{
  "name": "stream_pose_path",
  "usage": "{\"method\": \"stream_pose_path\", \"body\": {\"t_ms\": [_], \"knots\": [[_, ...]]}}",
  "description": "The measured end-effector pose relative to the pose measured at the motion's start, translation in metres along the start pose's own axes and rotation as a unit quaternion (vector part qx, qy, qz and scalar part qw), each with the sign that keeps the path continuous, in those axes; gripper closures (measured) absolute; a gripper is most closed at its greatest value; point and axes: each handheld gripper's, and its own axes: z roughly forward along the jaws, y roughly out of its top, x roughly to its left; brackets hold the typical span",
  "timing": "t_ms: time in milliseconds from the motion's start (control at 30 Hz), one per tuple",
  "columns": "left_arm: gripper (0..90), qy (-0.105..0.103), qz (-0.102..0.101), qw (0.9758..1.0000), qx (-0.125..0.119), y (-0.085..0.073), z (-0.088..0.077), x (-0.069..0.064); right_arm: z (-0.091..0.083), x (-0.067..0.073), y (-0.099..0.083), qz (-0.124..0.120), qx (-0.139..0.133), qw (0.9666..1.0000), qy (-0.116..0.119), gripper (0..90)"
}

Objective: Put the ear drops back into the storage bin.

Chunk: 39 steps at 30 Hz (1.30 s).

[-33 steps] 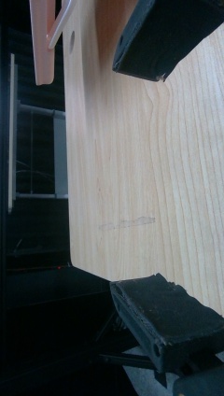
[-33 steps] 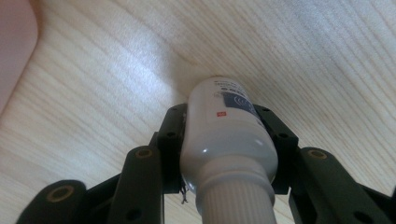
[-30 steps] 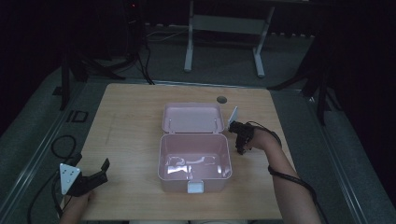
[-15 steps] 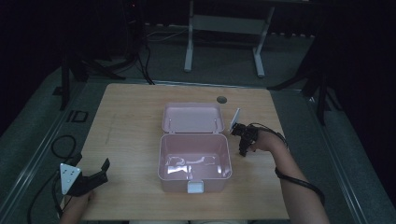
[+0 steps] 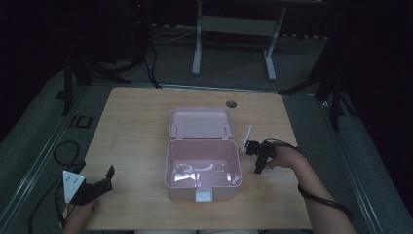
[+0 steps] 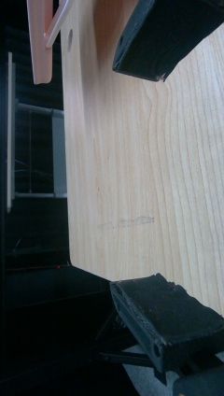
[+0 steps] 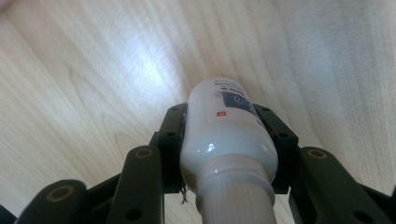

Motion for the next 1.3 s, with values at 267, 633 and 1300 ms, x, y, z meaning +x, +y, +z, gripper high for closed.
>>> {"method": "stream_pose_path", "body": {"t_ms": [267,633,1300], "knots": [[0.4,0.0,0.0,1.0,0.0,0.0,0.0,0.0,0.002,0.008,-0.01,-0.048,-0.008,0.9987,-0.013,59.5],[0.4,0.0,0.0,1.0,0.0,0.0,0.0,0.0,0.003,0.025,-0.022,-0.152,-0.007,0.9879,-0.029,59.6],[0.4,0.0,0.001,1.0,0.0,0.0,0.0,0.0,-0.007,0.056,-0.03,-0.259,0.001,0.965,-0.043,59.5]]}}
